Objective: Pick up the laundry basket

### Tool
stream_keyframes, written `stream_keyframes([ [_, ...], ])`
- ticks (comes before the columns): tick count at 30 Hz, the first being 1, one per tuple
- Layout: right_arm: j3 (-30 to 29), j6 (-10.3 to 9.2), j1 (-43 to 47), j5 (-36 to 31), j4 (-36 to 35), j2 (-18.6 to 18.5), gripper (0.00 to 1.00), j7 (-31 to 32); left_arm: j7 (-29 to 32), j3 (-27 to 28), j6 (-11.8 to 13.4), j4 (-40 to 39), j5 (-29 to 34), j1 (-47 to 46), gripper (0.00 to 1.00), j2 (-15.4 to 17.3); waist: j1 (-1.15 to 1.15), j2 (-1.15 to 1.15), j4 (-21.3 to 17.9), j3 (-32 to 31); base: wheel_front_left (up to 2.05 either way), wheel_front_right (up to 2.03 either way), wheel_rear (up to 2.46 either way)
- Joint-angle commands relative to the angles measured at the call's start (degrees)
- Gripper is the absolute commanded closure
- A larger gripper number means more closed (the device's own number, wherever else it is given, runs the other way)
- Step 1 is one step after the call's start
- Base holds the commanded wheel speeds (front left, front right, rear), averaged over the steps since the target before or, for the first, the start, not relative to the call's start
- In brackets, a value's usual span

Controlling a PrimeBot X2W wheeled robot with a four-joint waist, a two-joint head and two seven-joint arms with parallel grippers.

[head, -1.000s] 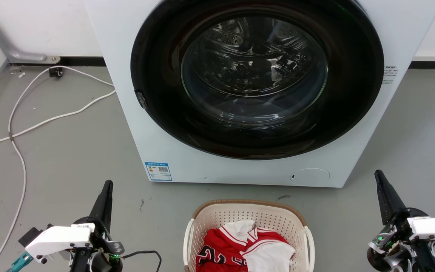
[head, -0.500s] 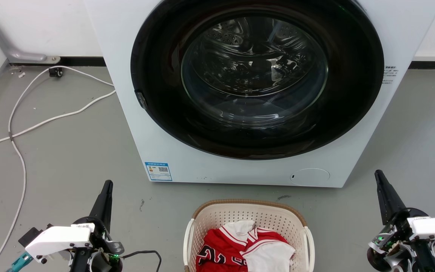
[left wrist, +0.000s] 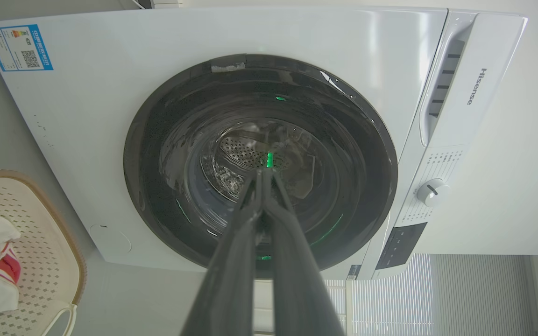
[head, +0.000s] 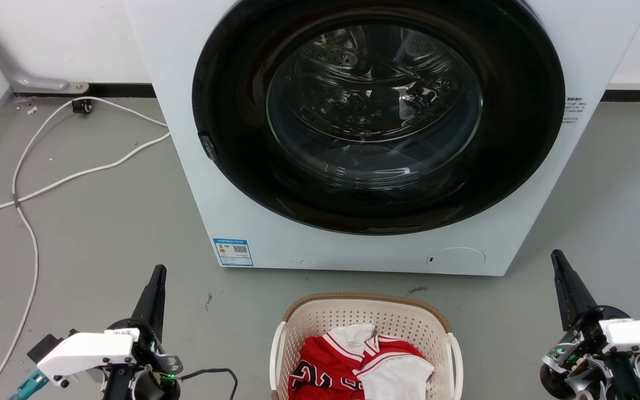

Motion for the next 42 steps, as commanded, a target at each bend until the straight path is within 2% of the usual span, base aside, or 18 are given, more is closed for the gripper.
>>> stream_keyframes([
  [1,-0.07,0.0,-0.66,-0.27,0.05,0.14,1.0,0.09,0.08,0.22,-0.25,0.08,0.32,-0.5,1.0,-0.07,0.0,0.0,0.0,0.0,0.0,0.0,0.0],
  [13,-0.08,0.0,-0.66,-0.29,0.05,0.14,1.0,0.11,0.11,0.29,-0.25,0.07,0.28,-0.51,1.0,-0.1,0.0,0.0,0.0,0.0,0.0,0.0,0.0],
  [14,-0.01,0.01,0.09,0.01,0.14,0.01,0.0,-0.01,0.04,0.02,0.01,0.16,0.16,0.08,0.0,-0.09,0.0,0.0,0.0,0.0,0.0,0.0,0.0],
  [27,0.93,0.0,1.61,-1.03,0.1,0.12,0.0,-3.17,-3.08,-0.43,0.05,-0.55,2.37,1.86,0.0,-0.28,0.0,0.0,-0.08,0.07,0.0,0.0,0.0],
  [33,0.26,0.0,1.48,-2.91,0.74,0.11,0.0,-4.76,-4.66,1.96,0.04,-0.4,5.97,1.81,0.0,-0.28,0.0,0.0,-0.14,0.1,0.0,0.0,0.0],
  [36,-0.15,0.0,1.18,-5.47,1.33,0.11,0.0,-5.51,-5.39,3.16,0.03,-0.13,8.42,1.56,0.0,-0.28,0.0,0.0,-0.18,0.13,0.0,0.0,0.0],
  [42,-1.44,0.0,0.48,-16.15,0.72,0.1,0.0,-6.95,-6.83,4.64,0.76,-0.74,14.56,1.33,0.0,-0.27,0.0,0.0,-0.21,0.27,0.0,0.0,0.0],
])
